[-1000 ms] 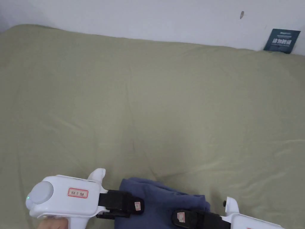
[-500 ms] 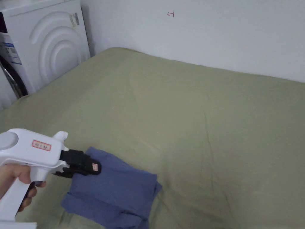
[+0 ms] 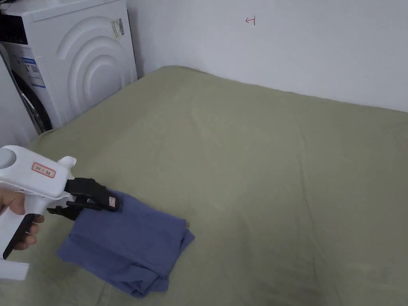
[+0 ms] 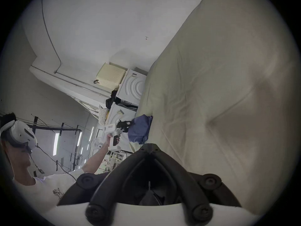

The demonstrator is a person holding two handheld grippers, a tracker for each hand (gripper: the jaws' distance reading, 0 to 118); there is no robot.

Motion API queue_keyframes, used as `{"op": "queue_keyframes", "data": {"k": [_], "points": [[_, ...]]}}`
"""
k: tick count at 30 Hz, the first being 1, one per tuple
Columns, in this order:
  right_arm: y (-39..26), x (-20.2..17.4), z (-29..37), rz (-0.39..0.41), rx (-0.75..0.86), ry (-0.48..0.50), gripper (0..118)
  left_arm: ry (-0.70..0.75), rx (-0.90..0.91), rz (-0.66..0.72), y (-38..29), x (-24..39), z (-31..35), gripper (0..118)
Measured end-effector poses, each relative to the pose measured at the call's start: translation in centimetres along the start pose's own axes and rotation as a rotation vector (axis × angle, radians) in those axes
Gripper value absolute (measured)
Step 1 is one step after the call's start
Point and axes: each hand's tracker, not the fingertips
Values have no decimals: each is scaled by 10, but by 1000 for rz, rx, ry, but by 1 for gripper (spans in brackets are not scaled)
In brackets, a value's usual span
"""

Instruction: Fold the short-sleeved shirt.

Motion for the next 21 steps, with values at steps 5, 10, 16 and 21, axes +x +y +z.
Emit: {"op": "queue_keyframes", "data": {"k": [5,10,16,21], "points": [[6,-8,23,38,12,-14,2,56,59,-25,-5,17,27,117],[12,-28,60,129,74,-18,2,84,178,-130,-58,91,46,108],[25,-77,103,349,194,-170,2,5,360,-329,-140,220,24,0],[23,-130,130,588,372,-411,2,-133,483,-397,-232,341,-15,0]]}}
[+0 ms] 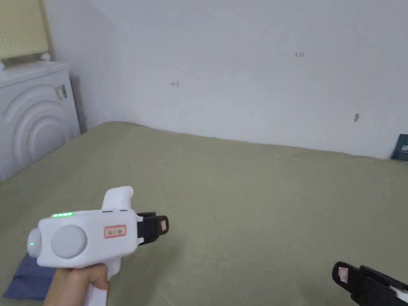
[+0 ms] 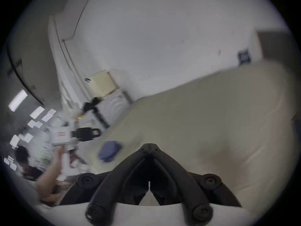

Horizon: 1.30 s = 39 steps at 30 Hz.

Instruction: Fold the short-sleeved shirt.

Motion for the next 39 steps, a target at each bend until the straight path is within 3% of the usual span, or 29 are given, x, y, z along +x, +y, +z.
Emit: {"op": "queue_keyframes", "data": {"k": [4,6,9,12,17,27,28,29,30,31,32,33,39], "points": [[11,-28,19,287,154,-309,2,128,193,-208,-26,93,-12,0],[11,-40,28,352,236,-424,2,117,210,-223,-32,133,-15,0],[9,-53,40,444,349,-556,2,231,352,-336,-38,165,-8,0],[12,-59,53,412,394,-534,2,257,393,-391,-41,186,-2,0],[19,-66,61,433,410,-526,2,309,433,-455,-41,196,9,0],[21,-76,59,440,422,-516,4,308,467,-439,-33,196,22,1],[21,-76,58,442,422,-522,7,305,468,-433,-34,195,22,5],[20,-76,58,444,424,-529,21,306,465,-425,-35,196,20,14],[21,-74,57,441,421,-528,59,313,453,-424,-34,195,17,46],[21,-73,54,428,422,-526,88,317,447,-419,-34,195,14,86],[21,-74,54,426,432,-563,109,319,440,-413,-35,194,13,115],[20,-73,55,425,445,-551,117,288,472,-421,-37,195,19,118],[22,-72,58,425,454,-560,117,334,503,-436,-33,200,29,118]]}}
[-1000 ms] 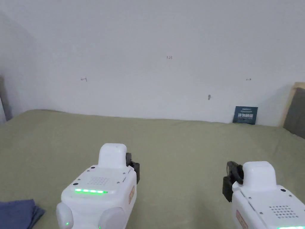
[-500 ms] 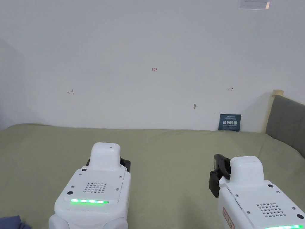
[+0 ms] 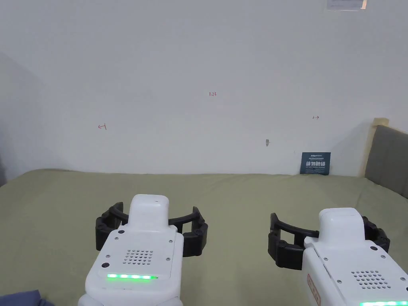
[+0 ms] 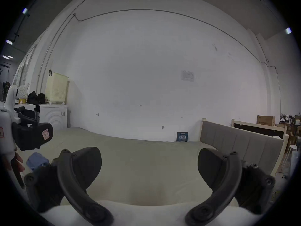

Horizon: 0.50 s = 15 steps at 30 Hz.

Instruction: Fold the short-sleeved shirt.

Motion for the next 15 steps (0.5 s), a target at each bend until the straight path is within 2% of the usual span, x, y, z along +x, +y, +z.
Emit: {"op": "queue_keyframes", "data": {"k": [7,11,15], "points": [[2,-1,0,-11,4,12,117,42,-26,11,-1,-4,-8,118],[3,-2,0,-13,4,14,117,120,-60,-55,-3,1,-15,118],[4,-2,-1,-8,-1,22,117,-29,-141,88,-3,-12,-17,118]]}}
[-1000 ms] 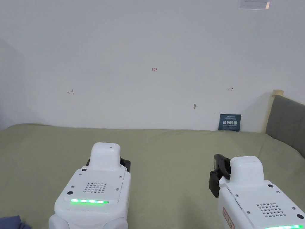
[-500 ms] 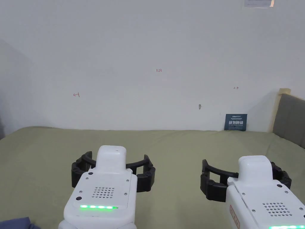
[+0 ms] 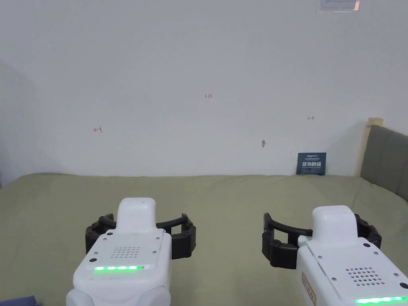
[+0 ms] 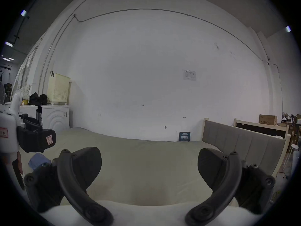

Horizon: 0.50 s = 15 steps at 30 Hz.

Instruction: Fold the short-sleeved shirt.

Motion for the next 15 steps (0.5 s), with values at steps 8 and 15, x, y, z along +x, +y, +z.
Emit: {"op": "queue_keyframes", "data": {"k": [8,15], "points": [[0,-1,-1,-1,-3,3,117,62,-7,-87,-2,5,0,118],[-2,0,-2,0,-13,1,117,34,34,-56,6,4,4,118]]}}
